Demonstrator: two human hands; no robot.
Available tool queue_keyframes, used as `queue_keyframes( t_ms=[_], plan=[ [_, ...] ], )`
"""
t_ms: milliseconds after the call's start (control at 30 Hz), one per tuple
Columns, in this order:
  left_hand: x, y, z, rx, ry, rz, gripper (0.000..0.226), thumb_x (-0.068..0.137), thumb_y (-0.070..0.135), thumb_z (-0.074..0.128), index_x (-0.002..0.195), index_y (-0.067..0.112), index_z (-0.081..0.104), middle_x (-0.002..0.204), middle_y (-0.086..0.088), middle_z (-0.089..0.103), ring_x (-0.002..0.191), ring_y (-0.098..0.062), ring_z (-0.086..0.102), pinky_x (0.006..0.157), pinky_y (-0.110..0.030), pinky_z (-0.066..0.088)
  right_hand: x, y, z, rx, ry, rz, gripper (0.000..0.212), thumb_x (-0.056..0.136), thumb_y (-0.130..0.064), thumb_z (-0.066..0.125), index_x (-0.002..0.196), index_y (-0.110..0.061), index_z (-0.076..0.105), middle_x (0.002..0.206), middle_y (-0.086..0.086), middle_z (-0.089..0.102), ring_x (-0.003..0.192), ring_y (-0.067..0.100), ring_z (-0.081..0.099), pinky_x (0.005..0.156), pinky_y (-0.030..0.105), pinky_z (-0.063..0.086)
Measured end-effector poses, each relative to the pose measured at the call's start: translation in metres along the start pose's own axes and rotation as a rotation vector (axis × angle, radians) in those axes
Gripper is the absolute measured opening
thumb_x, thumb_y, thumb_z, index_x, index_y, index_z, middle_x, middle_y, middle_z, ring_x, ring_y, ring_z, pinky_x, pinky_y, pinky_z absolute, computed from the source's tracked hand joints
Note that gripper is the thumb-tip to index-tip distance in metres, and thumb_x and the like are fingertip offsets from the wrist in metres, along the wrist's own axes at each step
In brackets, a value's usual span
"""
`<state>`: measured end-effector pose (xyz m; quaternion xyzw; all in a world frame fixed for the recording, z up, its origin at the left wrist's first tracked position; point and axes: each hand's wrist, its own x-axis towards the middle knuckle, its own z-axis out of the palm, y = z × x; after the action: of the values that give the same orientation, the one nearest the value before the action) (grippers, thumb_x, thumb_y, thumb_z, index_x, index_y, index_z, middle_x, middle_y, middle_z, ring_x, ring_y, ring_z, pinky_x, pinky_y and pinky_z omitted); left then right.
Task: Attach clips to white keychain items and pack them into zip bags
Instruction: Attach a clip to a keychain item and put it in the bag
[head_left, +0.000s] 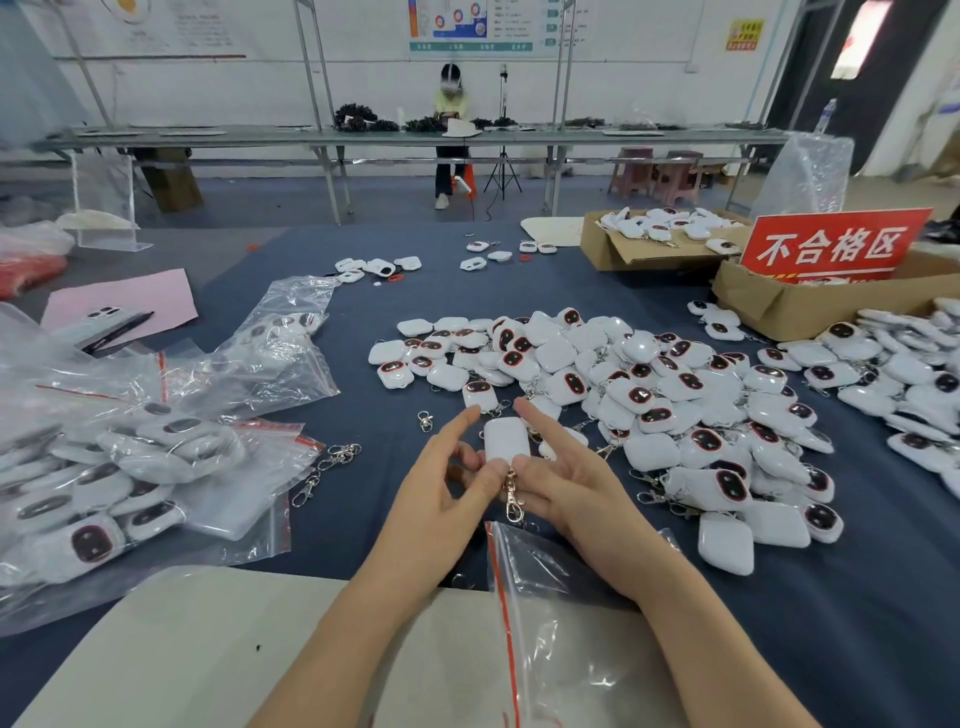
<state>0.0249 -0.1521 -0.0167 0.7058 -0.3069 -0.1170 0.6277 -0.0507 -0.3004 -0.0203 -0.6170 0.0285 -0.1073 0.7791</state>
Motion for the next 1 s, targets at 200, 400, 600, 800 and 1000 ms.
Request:
queue_keyframes(
  t_ms=[200,400,600,800,1000],
  plan=[
    [0.0001,-0.0008,0.0002,0.037,0.010,0.020,0.050,0.099,0.018,0.064,0.142,0.036,0.046,0.108,0.001,0.052,0.094,0.005,0.056,0.081,-0.006,0.044,0.0003,0.0003,0.0006,-0.125,0.049,-0.007,0.050,0.101,-0.009,0.055,0.141,-0.039,0.048,0.110,0.031,0.068,0.115,0.041,0.063,0.100,0.043,0.054],
    [0.0003,-0.0015,-0.0024,0.066,-0.040,0.041,0.044,0.100,0.023,0.063,0.138,0.042,0.053,0.110,0.012,0.061,0.095,-0.006,0.063,0.080,-0.014,0.051,0.0019,0.0003,0.0024,-0.172,0.051,-0.005,0.042,0.104,-0.013,0.051,0.141,-0.033,0.051,0.109,0.018,0.074,0.113,0.044,0.064,0.101,0.048,0.053],
    [0.0011,0.0013,-0.0030,-0.013,0.004,0.054,0.031,0.096,0.014,0.068,0.116,0.037,0.065,0.090,0.008,0.068,0.072,-0.003,0.063,0.067,-0.013,0.048,0.0018,-0.0013,0.0062,-0.066,0.093,-0.010,0.033,0.105,-0.011,0.049,0.124,-0.031,0.066,0.112,0.009,0.075,0.101,0.022,0.073,0.081,0.028,0.059],
    [0.0018,0.0006,-0.0038,-0.041,0.028,0.067,0.024,0.096,0.014,0.068,0.107,0.035,0.071,0.079,0.007,0.068,0.073,-0.004,0.061,0.068,-0.017,0.049,0.0019,0.0006,0.0040,0.016,0.091,0.018,0.029,0.105,-0.014,0.050,0.131,-0.018,0.064,0.111,0.009,0.075,0.104,0.025,0.073,0.083,0.033,0.060],
    [0.0019,0.0028,-0.0043,-0.092,0.049,0.053,0.022,0.095,0.015,0.068,0.102,0.034,0.075,0.080,-0.001,0.070,0.071,-0.007,0.063,0.061,-0.014,0.047,0.0014,-0.0005,0.0032,0.083,0.084,0.012,0.024,0.104,-0.015,0.053,0.122,-0.019,0.068,0.118,0.016,0.072,0.107,0.036,0.070,0.086,0.036,0.060]
  ],
)
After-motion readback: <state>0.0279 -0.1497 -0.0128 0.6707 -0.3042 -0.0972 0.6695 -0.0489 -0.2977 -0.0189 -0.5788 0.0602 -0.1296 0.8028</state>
